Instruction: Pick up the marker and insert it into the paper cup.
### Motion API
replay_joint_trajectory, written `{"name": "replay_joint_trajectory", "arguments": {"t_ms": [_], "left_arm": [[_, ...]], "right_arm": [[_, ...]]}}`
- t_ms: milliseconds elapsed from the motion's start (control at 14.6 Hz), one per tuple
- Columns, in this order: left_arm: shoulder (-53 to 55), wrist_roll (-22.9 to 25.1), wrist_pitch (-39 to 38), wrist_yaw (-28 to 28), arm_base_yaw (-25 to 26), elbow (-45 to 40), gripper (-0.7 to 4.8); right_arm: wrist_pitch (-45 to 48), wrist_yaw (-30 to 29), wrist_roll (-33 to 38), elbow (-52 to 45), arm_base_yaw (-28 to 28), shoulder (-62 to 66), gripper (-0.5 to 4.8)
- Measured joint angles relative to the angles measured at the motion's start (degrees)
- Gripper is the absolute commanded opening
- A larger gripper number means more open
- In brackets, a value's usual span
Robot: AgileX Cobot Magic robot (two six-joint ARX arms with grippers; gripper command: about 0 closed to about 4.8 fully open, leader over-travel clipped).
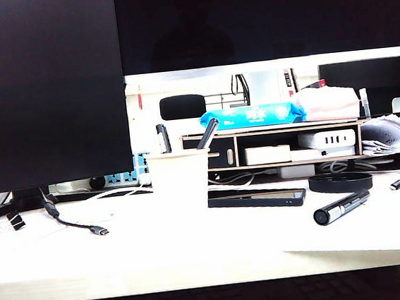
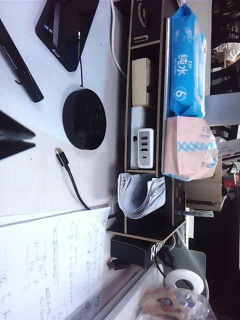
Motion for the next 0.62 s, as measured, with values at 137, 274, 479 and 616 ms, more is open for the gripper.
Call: {"name": "replay_joint_trajectory", "arguments": {"t_ms": [137,274,479,616], "left_arm": [[0.00,0.00,0.00,0.02,0.02,0.00,-0.05],[0.00,0.00,0.00,0.02,0.02,0.00,-0.05],[0.02,-0.04,0.00,0.02,0.00,0.00,-0.05],[0.02,-5.33,0.00,0.35,0.00,0.02,-0.05]], "right_arm": [[-0.02,0.00,0.02,0.00,0.00,0.00,-0.06],[-0.02,0.00,0.00,0.00,0.00,0.00,-0.05],[-0.02,-0.02,0.83,0.00,0.00,0.00,-0.05],[0.02,-0.09,1.11,0.00,0.02,0.00,-0.05]]}}
